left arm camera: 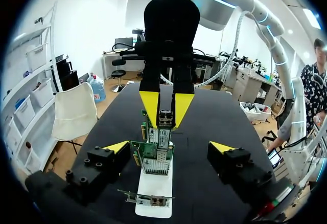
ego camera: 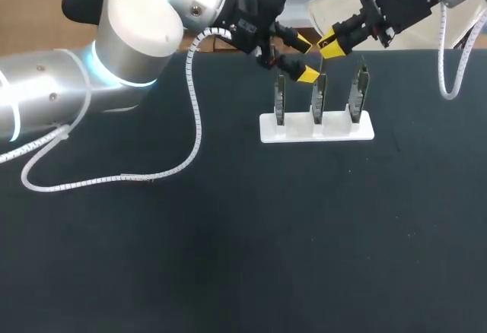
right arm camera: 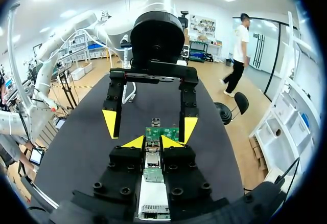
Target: Pick up the optical module with the left hand, and insert it into the network port with the right hand.
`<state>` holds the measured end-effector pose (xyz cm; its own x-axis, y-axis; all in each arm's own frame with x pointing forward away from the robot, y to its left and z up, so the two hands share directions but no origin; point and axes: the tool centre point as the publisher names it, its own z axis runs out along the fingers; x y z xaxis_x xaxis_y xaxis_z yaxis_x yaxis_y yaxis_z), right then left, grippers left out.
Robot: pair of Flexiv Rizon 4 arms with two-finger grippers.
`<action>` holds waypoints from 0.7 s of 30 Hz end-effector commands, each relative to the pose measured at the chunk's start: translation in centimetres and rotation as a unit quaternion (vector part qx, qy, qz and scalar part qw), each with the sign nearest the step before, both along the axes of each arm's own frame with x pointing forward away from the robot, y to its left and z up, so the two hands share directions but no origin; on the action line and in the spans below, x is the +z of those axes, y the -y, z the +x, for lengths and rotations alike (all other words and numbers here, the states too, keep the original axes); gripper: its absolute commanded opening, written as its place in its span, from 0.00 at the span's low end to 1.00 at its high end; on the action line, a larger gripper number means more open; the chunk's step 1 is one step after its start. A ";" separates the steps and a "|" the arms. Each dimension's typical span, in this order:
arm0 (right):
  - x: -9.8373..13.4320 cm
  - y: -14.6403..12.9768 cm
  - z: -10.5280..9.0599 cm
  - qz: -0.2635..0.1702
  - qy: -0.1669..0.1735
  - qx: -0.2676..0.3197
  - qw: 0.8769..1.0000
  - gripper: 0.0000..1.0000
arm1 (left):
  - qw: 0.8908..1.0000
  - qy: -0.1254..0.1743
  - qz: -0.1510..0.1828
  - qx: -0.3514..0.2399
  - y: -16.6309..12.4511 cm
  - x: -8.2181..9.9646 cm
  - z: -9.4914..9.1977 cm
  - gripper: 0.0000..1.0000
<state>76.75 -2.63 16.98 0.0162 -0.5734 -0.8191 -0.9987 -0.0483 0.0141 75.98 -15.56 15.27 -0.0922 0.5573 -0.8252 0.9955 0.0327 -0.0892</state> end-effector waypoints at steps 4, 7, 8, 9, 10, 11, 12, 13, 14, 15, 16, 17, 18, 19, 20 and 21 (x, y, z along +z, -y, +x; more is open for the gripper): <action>-0.2 0.1 0.1 0.000 0.000 -0.002 1.000 0.00 | 1.000 -0.002 0.003 -0.001 0.1 0.1 0.2 1.00; -0.3 0.1 0.1 -0.001 0.000 -0.002 1.000 0.00 | 1.000 -0.002 0.003 -0.001 0.1 0.1 0.2 1.00; -0.3 0.2 0.1 -0.001 0.000 -0.002 1.000 0.00 | 1.000 -0.002 0.003 -0.001 0.1 0.1 0.2 1.00; -0.1 0.2 0.1 0.001 0.000 -0.002 1.000 0.00 | 1.000 -0.002 0.003 -0.001 0.1 0.1 0.2 1.00; 0.0 0.2 0.1 0.004 0.002 -0.001 1.000 0.00 | 1.000 -0.002 0.003 -0.001 0.1 0.1 0.2 1.00; 0.2 0.2 0.1 0.005 0.003 0.000 1.000 0.00 | 1.000 -0.002 0.003 -0.001 0.1 0.1 0.2 1.00; 0.2 0.1 0.1 0.006 0.004 0.000 1.000 0.00 | 1.000 -0.002 0.003 -0.001 0.1 0.1 0.2 1.00; 0.3 0.1 0.1 0.007 0.005 0.000 1.000 0.00 | 1.000 -0.002 0.003 -0.001 0.1 0.1 0.2 1.00; 0.3 0.1 0.2 0.007 0.006 0.000 1.000 0.00 | 1.000 -0.002 0.003 -0.001 0.1 0.1 0.2 1.00; 0.3 0.1 0.2 0.007 0.006 0.000 1.000 0.00 | 1.000 -0.002 0.003 -0.001 0.1 0.1 0.2 1.00; 0.2 0.1 0.2 0.007 0.007 0.000 1.000 0.00 | 1.000 -0.002 0.003 -0.001 0.1 0.1 0.2 1.00; 0.2 0.1 0.2 0.007 0.007 0.000 1.000 0.00 | 1.000 -0.002 0.003 -0.001 0.1 0.1 0.2 1.00; 0.1 0.1 0.1 0.006 0.006 0.000 1.000 0.00 | 1.000 -0.002 0.003 -0.001 0.1 0.1 0.2 1.00; 0.1 0.1 0.1 0.006 0.006 0.001 1.000 0.00 | 1.000 -0.002 0.003 -0.001 0.1 0.1 0.2 1.00; 0.1 0.1 0.1 0.005 0.005 0.001 1.000 0.00 | 1.000 -0.002 0.003 -0.001 0.1 0.1 0.2 1.00; 0.0 0.1 0.1 0.005 0.005 0.001 1.000 0.00 | 1.000 -0.002 0.003 -0.001 0.1 0.1 0.2 1.00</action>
